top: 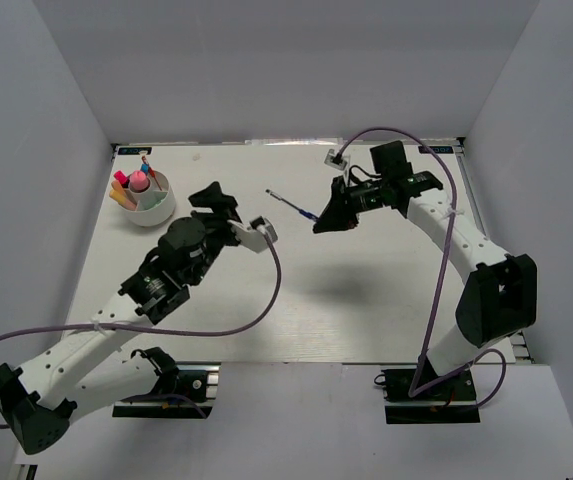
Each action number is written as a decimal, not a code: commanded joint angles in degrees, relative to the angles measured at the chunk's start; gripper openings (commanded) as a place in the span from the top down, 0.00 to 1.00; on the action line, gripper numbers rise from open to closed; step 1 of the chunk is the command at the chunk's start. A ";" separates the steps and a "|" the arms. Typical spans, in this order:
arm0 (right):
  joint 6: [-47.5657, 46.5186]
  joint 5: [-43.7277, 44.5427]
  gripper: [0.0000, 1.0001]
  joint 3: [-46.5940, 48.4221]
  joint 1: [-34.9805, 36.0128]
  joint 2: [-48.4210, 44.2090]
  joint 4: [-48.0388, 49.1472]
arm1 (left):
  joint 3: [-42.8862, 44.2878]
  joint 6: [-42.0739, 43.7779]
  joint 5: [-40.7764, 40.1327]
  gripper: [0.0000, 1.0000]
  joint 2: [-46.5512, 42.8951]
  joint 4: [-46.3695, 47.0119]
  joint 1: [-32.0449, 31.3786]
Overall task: Sort the stationery into containers
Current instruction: Pass the stationery from the right arm to the left
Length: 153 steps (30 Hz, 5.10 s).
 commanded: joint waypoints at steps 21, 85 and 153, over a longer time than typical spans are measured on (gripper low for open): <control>8.92 0.91 1.00 -1.94 -8.33 -11.94 12.92 | 26.28 -127.98 65.17 0.31 26.23 7.34 31.16; 27.02 -2.08 1.00 3.07 -3.05 -0.08 28.39 | 23.09 -144.99 61.78 0.47 38.98 40.96 28.97; 32.65 -1.20 1.00 8.34 -0.77 3.52 36.39 | 16.41 -136.82 64.06 1.00 39.60 34.90 17.11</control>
